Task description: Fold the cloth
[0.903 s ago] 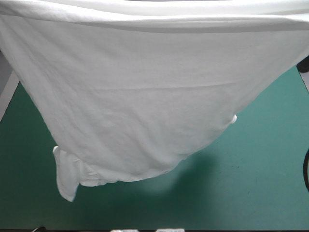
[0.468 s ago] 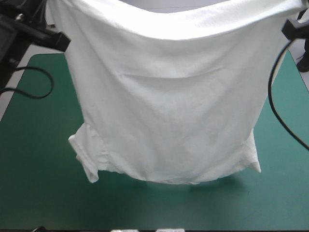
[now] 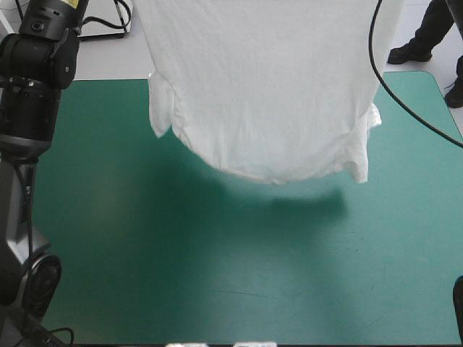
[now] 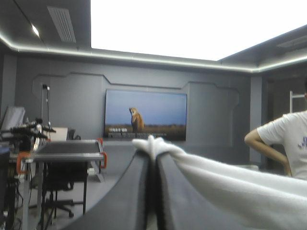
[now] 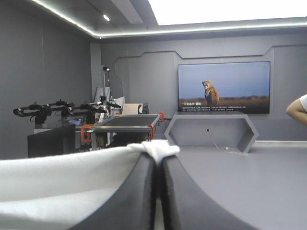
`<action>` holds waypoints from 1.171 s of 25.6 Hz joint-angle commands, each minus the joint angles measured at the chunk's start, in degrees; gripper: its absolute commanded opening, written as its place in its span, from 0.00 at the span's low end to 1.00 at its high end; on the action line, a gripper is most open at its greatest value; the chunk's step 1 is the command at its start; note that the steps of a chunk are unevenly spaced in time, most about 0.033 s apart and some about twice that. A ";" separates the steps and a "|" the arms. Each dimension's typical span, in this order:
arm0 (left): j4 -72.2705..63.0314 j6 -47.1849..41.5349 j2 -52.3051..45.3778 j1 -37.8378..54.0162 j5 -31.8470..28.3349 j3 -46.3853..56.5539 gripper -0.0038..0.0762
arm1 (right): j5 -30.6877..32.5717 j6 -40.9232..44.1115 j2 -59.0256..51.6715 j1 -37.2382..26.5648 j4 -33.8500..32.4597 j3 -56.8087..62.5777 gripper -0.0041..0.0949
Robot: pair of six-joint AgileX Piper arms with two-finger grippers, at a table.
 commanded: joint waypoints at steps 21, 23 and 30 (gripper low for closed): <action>-3.04 0.60 27.30 -0.02 23.23 -12.93 0.04 | 23.08 5.35 31.30 0.15 -1.14 -10.62 0.02; -2.45 0.60 29.44 -0.58 27.78 -12.38 0.04 | 26.50 6.20 34.77 0.15 -1.14 -10.07 0.03; 3.90 -4.31 21.48 -5.05 23.57 11.36 0.04 | 9.36 5.47 18.09 0.78 -9.64 29.87 0.03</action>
